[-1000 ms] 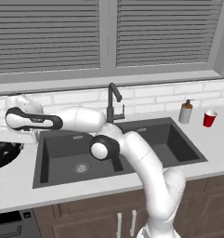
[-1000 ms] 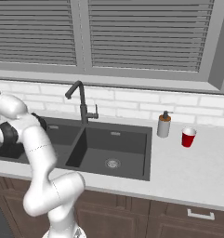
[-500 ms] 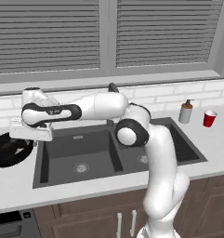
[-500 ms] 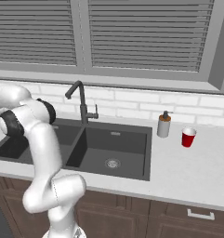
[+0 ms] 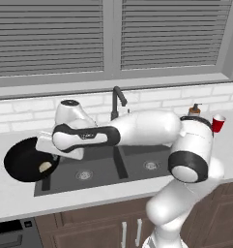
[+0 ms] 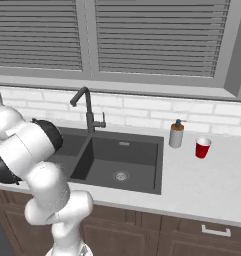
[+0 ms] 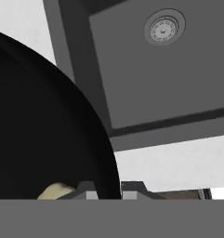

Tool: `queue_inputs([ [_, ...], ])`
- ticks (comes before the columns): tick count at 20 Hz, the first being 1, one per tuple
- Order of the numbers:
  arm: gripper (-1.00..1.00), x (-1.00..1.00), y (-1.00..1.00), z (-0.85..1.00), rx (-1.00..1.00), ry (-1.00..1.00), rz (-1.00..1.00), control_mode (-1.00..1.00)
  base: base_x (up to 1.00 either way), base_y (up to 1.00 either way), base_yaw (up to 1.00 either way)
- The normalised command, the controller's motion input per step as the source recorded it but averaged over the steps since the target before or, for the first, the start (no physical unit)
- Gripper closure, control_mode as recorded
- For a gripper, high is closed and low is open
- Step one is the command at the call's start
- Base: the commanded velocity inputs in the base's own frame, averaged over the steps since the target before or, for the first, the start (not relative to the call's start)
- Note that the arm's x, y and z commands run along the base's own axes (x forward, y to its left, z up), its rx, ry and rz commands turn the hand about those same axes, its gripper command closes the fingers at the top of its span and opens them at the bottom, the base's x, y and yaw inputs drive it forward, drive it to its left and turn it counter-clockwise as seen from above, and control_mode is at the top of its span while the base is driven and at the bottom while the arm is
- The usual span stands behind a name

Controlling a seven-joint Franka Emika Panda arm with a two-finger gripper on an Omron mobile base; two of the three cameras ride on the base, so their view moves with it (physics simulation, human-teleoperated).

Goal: Pick the garlic from the sink and place it in the bowl. Then pick the bowl and place it in the microwave. Then close the microwave door and press the start button.

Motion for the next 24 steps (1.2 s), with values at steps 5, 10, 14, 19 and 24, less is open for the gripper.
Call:
queue_inputs([
  [5,1.0,-0.52,-0.96,0.47,0.16,0.0,-0.06,-1.0,0.0,0.0,0.0],
  [10,1.0,-0.38,-0.84,0.39,0.07,0.0,-0.05,-1.0,0.0,0.0,0.0],
  [14,1.0,-0.22,-0.58,0.41,0.0,0.01,-0.05,-1.0,0.0,0.0,0.0],
  [19,1.0,-0.13,-0.42,0.21,0.0,0.06,-0.1,-1.0,0.0,0.0,0.0],
  [24,1.0,-0.16,-0.5,0.21,0.0,0.05,-0.13,-1.0,0.0,0.0,0.0],
])
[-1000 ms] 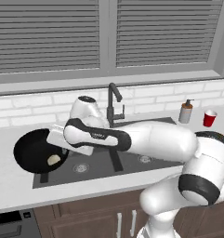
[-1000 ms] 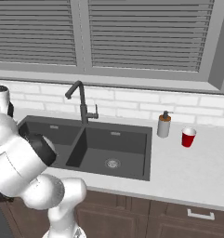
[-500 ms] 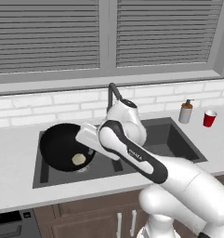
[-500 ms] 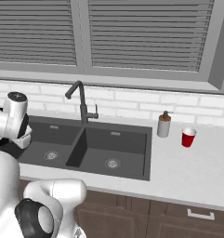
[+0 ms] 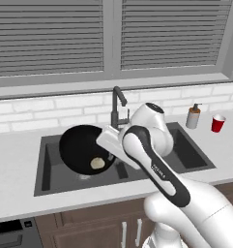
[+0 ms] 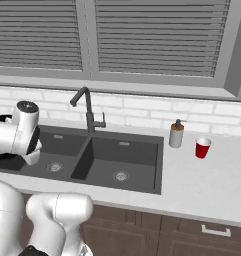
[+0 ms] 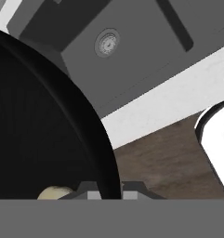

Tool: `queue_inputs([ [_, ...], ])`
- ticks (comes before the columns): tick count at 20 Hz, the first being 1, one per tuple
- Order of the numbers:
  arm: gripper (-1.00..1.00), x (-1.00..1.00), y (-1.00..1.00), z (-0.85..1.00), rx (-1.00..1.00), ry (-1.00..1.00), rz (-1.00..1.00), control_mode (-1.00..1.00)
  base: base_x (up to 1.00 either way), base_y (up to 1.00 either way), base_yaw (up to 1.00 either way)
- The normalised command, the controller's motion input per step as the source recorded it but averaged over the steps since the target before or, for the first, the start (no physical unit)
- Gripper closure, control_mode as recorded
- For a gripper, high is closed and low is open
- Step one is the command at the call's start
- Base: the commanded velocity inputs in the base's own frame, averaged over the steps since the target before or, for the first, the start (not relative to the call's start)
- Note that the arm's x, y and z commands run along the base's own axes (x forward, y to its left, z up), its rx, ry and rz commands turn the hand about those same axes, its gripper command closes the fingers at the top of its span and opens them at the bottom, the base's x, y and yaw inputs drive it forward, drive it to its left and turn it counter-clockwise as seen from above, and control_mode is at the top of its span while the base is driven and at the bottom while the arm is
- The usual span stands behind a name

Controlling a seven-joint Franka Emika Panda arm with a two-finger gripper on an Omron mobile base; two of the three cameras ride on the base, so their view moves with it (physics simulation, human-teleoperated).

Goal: Pick the garlic from the sink and place it in the bowl. Then pick the bowl and place it in the microwave. Then close the microwave door and press the start button.

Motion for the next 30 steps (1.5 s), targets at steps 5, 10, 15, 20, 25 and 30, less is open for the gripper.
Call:
queue_inputs([
  [5,1.0,-0.02,-0.14,0.06,0.0,0.03,-0.08,-1.0,0.0,0.0,0.0],
  [10,1.0,0.0,0.01,0.0,0.0,0.02,0.0,-1.0,0.0,0.0,0.0],
  [15,1.0,-0.13,0.0,0.0,0.0,0.0,0.0,1.0,-0.17,0.0,-0.04],
  [20,1.0,0.0,0.0,0.0,0.0,0.0,0.0,1.0,-0.85,0.0,-0.57],
  [25,1.0,0.0,0.0,0.0,0.0,0.0,0.0,1.0,-0.42,0.03,-0.86],
  [30,1.0,0.0,0.0,0.0,0.0,0.0,0.0,1.0,-0.03,0.01,-0.99],
])
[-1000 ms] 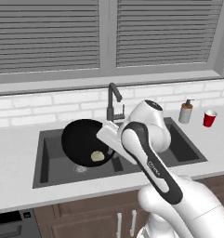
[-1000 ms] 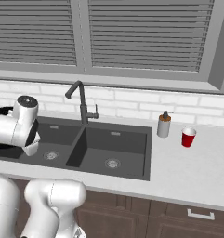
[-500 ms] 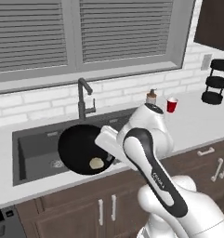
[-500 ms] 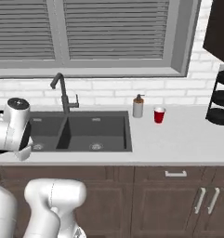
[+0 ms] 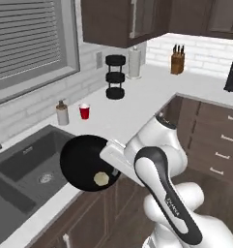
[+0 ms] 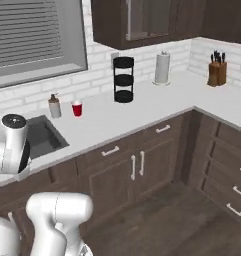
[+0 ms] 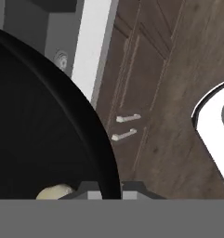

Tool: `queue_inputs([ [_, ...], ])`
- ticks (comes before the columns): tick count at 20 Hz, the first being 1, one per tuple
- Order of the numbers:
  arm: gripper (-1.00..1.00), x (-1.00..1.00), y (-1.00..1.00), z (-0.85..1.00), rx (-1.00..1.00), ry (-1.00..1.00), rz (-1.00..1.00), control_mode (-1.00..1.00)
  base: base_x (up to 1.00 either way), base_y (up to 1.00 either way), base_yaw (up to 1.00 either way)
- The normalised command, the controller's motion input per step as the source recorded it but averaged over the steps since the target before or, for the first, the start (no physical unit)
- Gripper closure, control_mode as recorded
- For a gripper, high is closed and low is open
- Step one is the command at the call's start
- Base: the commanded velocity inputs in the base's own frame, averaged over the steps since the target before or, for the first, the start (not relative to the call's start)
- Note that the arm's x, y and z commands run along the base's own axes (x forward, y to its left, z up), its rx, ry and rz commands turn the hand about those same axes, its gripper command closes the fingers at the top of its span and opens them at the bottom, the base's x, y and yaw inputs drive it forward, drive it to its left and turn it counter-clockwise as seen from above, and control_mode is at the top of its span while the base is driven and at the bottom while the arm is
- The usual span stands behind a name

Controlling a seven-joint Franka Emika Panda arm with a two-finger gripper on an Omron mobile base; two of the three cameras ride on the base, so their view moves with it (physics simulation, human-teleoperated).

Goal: Pick the garlic from the sink and place it in the bowl. Then pick the bowl and place it in the microwave. Then close the microwave door and press the start button.

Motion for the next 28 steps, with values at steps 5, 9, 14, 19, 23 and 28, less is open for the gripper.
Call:
queue_inputs([
  [5,1.0,0.0,0.0,0.0,0.0,0.0,0.0,1.0,0.0,0.0,-1.0],
  [9,1.0,0.0,0.0,0.0,0.0,0.0,0.0,1.0,0.0,0.0,-1.0],
  [14,1.0,0.0,0.0,0.0,0.0,0.0,0.0,1.0,0.0,0.0,-1.0],
  [19,1.0,0.0,0.0,0.0,0.0,0.0,0.0,1.0,0.0,0.0,-1.0],
  [23,1.0,0.0,0.0,0.0,0.0,0.0,0.0,1.0,-0.01,-0.03,-0.98],
  [28,1.0,0.0,0.0,0.0,0.0,0.0,0.0,1.0,0.0,-0.05,-0.97],
])
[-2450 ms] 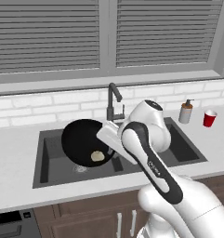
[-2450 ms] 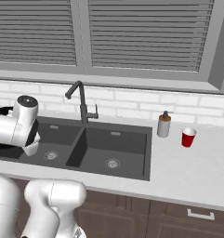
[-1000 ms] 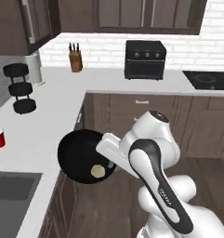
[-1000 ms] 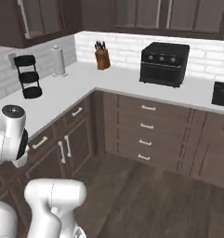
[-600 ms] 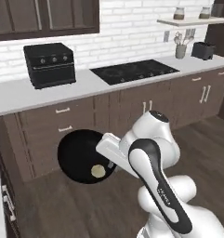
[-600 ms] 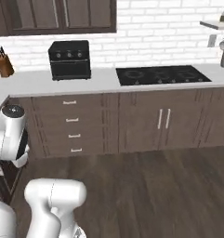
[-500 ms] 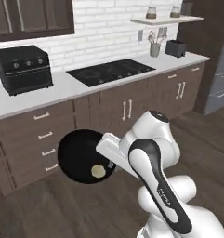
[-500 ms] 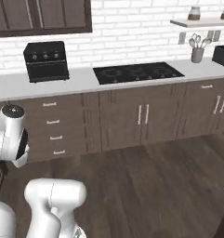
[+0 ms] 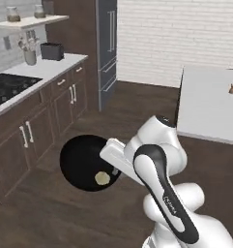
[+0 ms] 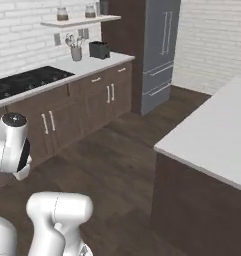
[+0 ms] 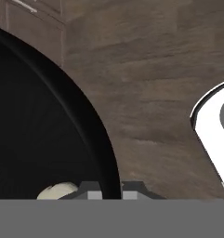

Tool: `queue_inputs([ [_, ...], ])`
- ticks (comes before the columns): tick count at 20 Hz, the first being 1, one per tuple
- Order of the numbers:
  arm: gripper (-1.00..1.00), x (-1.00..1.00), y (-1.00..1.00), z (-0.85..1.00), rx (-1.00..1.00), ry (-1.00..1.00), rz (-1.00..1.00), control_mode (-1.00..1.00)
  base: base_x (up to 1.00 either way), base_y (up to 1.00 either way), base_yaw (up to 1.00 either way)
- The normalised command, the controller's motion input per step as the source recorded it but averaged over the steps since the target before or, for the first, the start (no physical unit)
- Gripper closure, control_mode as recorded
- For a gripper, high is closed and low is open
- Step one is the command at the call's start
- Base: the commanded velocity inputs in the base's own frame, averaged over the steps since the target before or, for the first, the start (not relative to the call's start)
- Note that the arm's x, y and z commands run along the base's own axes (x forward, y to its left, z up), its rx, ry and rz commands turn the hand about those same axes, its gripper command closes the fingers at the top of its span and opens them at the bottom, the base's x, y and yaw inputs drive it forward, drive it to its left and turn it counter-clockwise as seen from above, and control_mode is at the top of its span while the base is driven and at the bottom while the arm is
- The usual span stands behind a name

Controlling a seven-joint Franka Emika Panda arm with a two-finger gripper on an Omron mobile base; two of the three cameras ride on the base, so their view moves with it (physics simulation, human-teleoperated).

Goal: Pick the garlic from the sink and place it in the bowl. Then pick the bowl and place it in the microwave. Then close the microwave door and press the start button.

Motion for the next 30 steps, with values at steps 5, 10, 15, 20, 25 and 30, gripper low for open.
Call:
queue_inputs([
  [5,1.0,0.0,0.0,0.0,0.0,0.0,0.0,1.0,0.0,-0.21,-0.94],
  [10,1.0,0.0,0.0,0.0,0.0,0.0,0.0,1.0,0.0,-0.2,-0.96],
  [15,1.0,0.0,0.0,0.0,0.0,0.0,0.0,1.0,0.0,-0.18,-0.96],
  [20,1.0,0.0,0.0,0.0,0.0,0.0,0.0,1.0,0.02,-0.33,-0.92],
  [25,1.0,0.0,0.0,0.0,0.0,0.0,0.0,1.0,0.22,-0.4,-0.87],
  [30,1.0,0.0,0.0,0.0,0.0,0.0,0.0,1.0,0.4,-0.28,-0.86],
])
